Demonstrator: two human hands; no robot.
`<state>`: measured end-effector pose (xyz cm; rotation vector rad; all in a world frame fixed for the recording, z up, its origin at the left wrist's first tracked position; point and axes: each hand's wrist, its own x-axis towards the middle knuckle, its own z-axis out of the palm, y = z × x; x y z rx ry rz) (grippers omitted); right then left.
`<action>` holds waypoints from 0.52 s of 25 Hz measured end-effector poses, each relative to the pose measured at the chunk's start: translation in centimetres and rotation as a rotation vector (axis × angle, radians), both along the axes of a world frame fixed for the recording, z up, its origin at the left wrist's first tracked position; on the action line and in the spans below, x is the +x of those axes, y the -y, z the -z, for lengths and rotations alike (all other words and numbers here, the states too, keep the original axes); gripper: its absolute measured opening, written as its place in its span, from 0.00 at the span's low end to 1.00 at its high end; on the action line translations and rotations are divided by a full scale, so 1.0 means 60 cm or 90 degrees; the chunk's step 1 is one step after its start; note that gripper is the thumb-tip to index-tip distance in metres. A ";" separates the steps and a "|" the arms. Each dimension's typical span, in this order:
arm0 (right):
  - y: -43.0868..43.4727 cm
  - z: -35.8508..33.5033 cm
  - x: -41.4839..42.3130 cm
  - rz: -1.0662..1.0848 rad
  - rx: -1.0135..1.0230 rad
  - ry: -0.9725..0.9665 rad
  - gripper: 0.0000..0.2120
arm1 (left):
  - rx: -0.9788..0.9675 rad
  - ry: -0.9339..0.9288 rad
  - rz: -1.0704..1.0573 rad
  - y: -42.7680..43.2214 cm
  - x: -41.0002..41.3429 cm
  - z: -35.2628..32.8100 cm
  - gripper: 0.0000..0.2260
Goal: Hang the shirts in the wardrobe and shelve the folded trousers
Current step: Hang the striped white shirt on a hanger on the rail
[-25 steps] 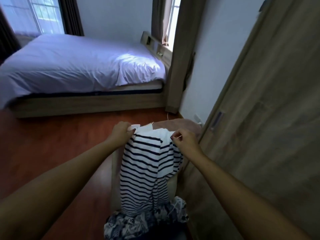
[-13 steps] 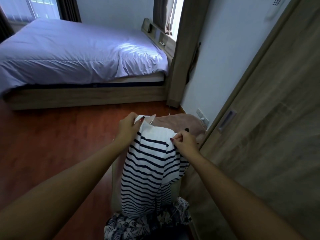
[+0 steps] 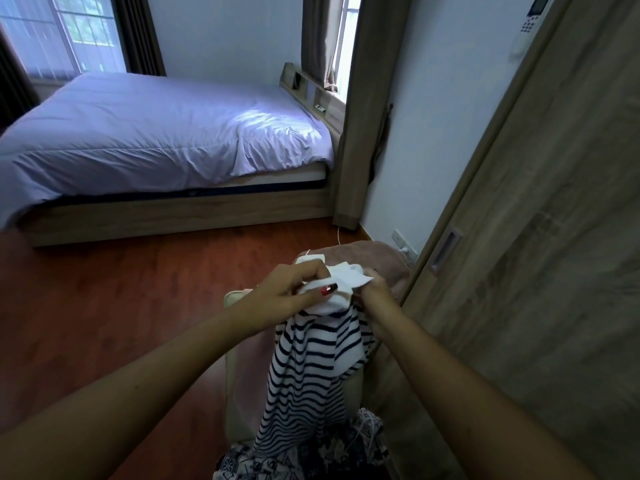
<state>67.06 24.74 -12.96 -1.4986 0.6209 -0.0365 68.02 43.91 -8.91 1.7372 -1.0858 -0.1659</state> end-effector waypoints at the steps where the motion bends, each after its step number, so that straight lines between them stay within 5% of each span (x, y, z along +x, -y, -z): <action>1: 0.003 -0.008 -0.006 0.042 0.084 0.020 0.14 | 0.030 0.034 0.012 0.000 -0.008 0.000 0.06; 5: 0.035 -0.057 -0.061 0.087 0.193 0.118 0.14 | 0.115 0.109 0.061 0.014 -0.048 0.007 0.06; 8: 0.069 -0.122 -0.129 0.064 0.277 0.227 0.11 | 0.101 0.055 0.065 0.044 -0.091 -0.003 0.09; 11: 0.105 -0.194 -0.201 0.046 0.333 0.302 0.13 | 0.001 -0.045 -0.060 0.077 -0.103 -0.011 0.11; 13: 0.133 -0.241 -0.261 0.051 0.324 0.341 0.12 | -0.005 0.070 -0.150 0.105 -0.097 -0.006 0.08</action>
